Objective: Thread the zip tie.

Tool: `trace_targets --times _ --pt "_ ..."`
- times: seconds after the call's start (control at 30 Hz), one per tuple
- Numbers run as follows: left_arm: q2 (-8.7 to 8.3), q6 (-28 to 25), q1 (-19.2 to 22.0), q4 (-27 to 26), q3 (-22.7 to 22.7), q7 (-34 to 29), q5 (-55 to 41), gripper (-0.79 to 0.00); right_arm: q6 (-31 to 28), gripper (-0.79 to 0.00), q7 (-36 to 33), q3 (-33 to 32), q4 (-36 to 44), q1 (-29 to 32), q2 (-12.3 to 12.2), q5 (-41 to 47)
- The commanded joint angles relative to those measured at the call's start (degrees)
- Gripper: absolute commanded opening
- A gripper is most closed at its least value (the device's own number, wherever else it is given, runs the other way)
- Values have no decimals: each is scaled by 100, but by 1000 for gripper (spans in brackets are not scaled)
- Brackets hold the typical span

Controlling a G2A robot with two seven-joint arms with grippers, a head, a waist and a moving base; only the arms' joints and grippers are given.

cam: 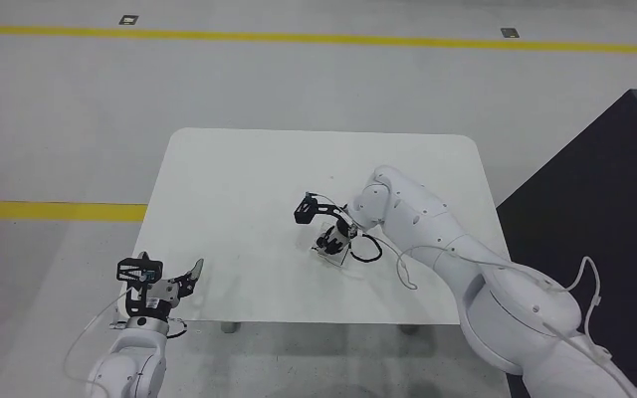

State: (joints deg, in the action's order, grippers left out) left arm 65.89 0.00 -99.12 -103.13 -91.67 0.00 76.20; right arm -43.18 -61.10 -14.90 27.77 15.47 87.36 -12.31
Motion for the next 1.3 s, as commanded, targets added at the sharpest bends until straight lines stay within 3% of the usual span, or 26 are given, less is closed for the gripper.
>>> trace_targets --times 0.0,0.27,0.37,0.73,1.0,1.27 --pt "0 0 0 0 0 0 0 0 -7 -662 7 15 -73 -1 39 -18" --pt "0 0 0 0 0 0 0 0 -50 -693 50 61 -312 -27 180 -57" --pt "0 0 0 0 0 0 0 0 -69 -785 69 70 -389 -48 225 -73" --pt "0 0 0 0 0 0 0 0 -397 -785 396 134 -526 -76 197 25" --pt "0 0 0 0 0 0 0 0 -672 -785 670 424 72 -227 -252 279" --pt "0 0 0 0 0 0 0 0 -656 -785 655 516 1527 -397 -1068 755"
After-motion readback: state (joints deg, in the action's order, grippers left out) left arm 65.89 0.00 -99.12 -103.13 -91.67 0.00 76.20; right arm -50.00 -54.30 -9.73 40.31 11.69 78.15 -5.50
